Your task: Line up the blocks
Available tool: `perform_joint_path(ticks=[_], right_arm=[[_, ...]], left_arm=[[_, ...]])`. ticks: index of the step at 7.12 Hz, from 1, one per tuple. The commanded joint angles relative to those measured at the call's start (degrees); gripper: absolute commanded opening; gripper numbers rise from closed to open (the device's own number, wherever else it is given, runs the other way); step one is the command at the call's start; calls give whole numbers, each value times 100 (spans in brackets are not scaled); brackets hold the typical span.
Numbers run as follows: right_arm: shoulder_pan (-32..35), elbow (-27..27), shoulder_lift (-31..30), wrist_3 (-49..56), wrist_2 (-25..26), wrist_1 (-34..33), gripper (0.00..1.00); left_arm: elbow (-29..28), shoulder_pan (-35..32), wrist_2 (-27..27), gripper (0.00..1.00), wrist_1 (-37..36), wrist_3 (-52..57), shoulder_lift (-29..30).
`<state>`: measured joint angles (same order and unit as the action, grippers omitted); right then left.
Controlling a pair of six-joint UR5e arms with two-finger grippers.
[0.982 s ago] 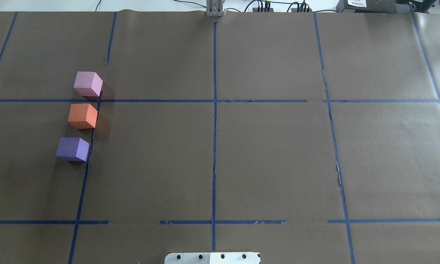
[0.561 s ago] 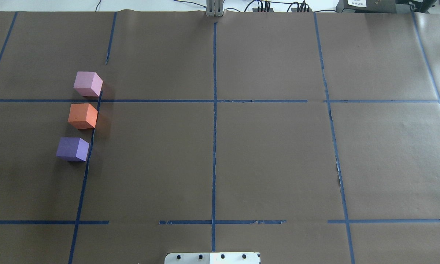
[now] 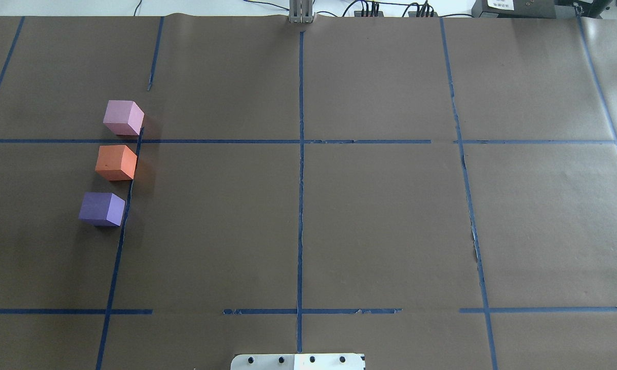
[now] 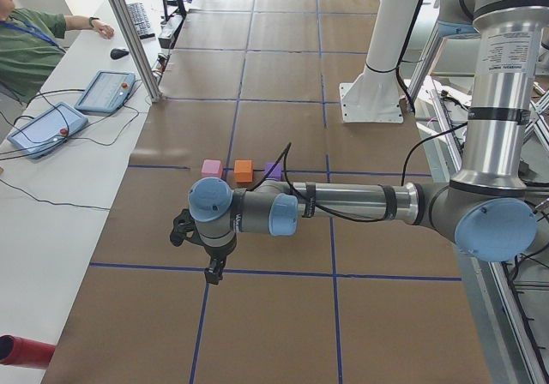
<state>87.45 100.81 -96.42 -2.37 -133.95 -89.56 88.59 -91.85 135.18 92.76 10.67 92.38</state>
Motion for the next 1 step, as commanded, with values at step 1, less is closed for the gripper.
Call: perform_joint_path(ticks=[1], right_arm=[[0,0,0,0,0,0,100]], left_arm=[[1,0,-9,100,-3,-3,0]])
